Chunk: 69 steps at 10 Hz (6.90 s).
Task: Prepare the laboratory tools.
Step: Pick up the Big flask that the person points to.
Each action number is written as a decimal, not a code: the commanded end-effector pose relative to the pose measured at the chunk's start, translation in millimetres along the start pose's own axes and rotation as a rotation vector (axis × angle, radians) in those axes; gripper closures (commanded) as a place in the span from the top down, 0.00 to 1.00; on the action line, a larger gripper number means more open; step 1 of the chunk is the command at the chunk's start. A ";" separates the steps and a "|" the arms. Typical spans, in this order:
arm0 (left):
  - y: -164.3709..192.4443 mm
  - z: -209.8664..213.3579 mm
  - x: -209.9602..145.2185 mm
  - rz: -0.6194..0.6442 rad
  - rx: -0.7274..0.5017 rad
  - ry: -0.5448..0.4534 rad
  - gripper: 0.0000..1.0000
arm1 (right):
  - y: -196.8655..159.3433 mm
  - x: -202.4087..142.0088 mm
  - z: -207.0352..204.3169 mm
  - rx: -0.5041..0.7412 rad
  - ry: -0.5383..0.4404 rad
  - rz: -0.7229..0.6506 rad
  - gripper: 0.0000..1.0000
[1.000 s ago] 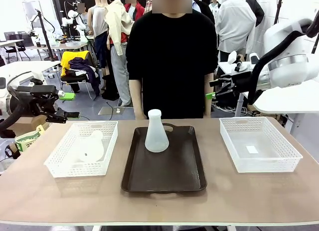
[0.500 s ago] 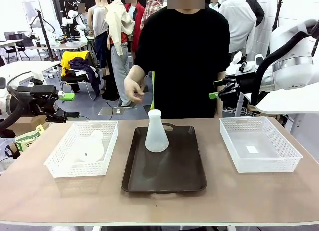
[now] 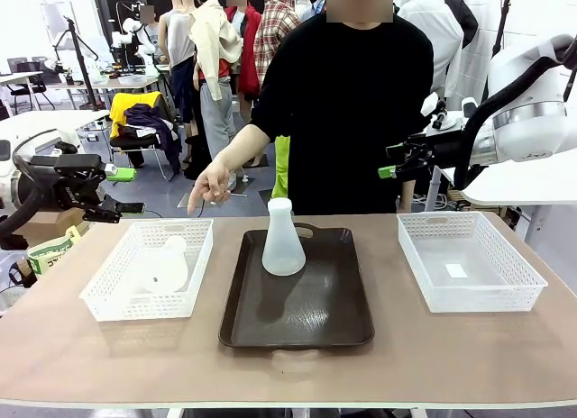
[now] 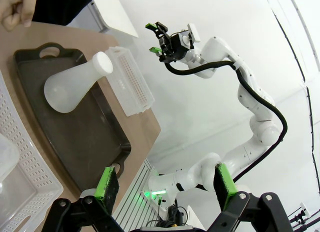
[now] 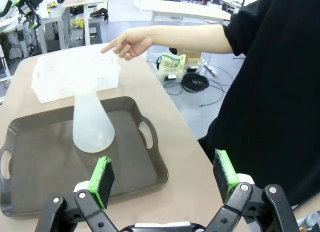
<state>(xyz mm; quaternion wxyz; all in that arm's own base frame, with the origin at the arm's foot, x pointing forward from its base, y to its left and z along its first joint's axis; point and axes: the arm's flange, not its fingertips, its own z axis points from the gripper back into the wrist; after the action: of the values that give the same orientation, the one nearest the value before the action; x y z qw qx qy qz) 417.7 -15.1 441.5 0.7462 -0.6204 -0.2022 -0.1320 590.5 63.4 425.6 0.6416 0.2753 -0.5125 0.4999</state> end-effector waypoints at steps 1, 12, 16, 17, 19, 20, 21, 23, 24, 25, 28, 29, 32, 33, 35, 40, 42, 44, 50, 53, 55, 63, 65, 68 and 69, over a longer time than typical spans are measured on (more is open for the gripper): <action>-1.6 2.6 0.2 -0.008 -0.003 0.013 1.00 | 0.6 -0.5 0.3 0.004 0.001 0.001 1.00; -68.2 -30.8 53.1 -0.059 0.680 0.213 1.00 | 0.6 -0.5 0.3 0.004 0.001 0.001 1.00; -58.3 -74.5 103.5 0.216 1.197 0.361 1.00 | 0.6 -0.5 0.3 0.004 0.001 0.001 1.00; -46.8 -82.1 111.7 0.291 1.240 0.359 1.00 | 0.6 -0.5 0.3 0.004 0.001 0.001 1.00; -12.4 -93.9 131.1 0.410 1.293 0.292 1.00 | 0.6 -0.5 0.3 0.004 0.001 0.001 1.00; 1.2 -99.6 135.5 0.446 1.299 0.249 1.00 | 0.6 -0.5 0.3 0.004 0.001 0.001 1.00; 12.5 -104.3 138.9 0.463 1.298 0.208 1.00 | 0.6 -0.5 0.3 0.004 0.001 0.001 1.00; 39.7 -114.2 149.3 0.476 1.321 0.179 1.00 | 0.6 -0.5 0.3 0.004 0.001 0.001 1.00; 50.4 -116.9 151.0 0.486 1.350 0.179 1.00 | 0.6 -0.5 0.3 0.004 0.001 0.001 1.00; 60.8 -119.1 152.5 0.510 1.359 0.205 1.00 | 0.6 -0.5 0.3 0.004 0.001 0.001 1.00; 95.4 -123.8 162.1 0.471 1.391 0.215 1.00 | 0.6 -0.5 0.3 0.004 0.001 0.001 1.00; 106.3 -126.3 162.0 0.465 1.410 0.247 1.00 | 0.6 -0.5 0.3 0.004 0.001 0.001 1.00; 130.9 -137.1 154.5 0.465 1.413 0.317 1.00 | 0.6 -0.5 0.3 0.004 0.001 0.001 1.00; 137.9 -140.6 151.8 0.445 1.410 0.328 1.00 | 0.6 -0.5 0.3 0.004 0.001 0.001 1.00; 145.1 -144.6 147.5 0.413 1.402 0.326 1.00 | 0.6 -0.5 0.3 0.004 0.001 0.001 1.00; 144.5 -147.2 141.4 0.452 1.382 0.323 1.00 | 0.6 -0.5 0.3 0.004 0.001 0.001 1.00; 144.5 -147.2 141.4 0.452 1.382 0.323 1.00 | 0.6 -0.5 0.3 0.004 0.001 0.001 1.00; 144.5 -147.2 141.4 0.452 1.382 0.323 1.00 | 0.6 -0.5 0.3 0.004 0.001 0.001 1.00; 165.8 -147.7 144.4 0.426 1.413 0.323 1.00 | 0.6 -0.5 0.3 0.004 0.001 0.001 1.00; 177.9 -146.8 147.3 0.437 1.379 0.311 1.00 | 0.6 -0.5 0.3 0.004 0.001 0.001 1.00; 180.4 -148.2 147.3 0.404 1.362 0.336 0.78 | 0.6 -0.5 0.3 0.004 0.001 0.001 1.00; 184.4 -151.1 147.8 0.406 1.383 0.369 0.00 | 0.6 -0.5 0.3 0.004 0.001 0.001 1.00; 179.8 -150.8 143.4 0.410 1.374 0.352 0.00 | 0.6 -0.5 0.3 0.004 0.001 0.001 1.00; 179.8 -150.8 143.4 0.410 1.374 0.352 0.00 | 0.6 -0.5 0.3 0.004 0.001 0.001 1.00; 179.8 -150.8 143.4 0.410 1.374 0.352 0.00 | 0.6 -0.5 0.3 0.004 0.001 0.001 1.00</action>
<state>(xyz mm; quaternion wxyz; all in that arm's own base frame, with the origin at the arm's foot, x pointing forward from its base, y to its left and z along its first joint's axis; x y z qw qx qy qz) 645.8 -119.9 329.2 0.9976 -0.0082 0.0035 0.0690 590.8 63.1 426.7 0.6410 0.2749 -0.5132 0.5001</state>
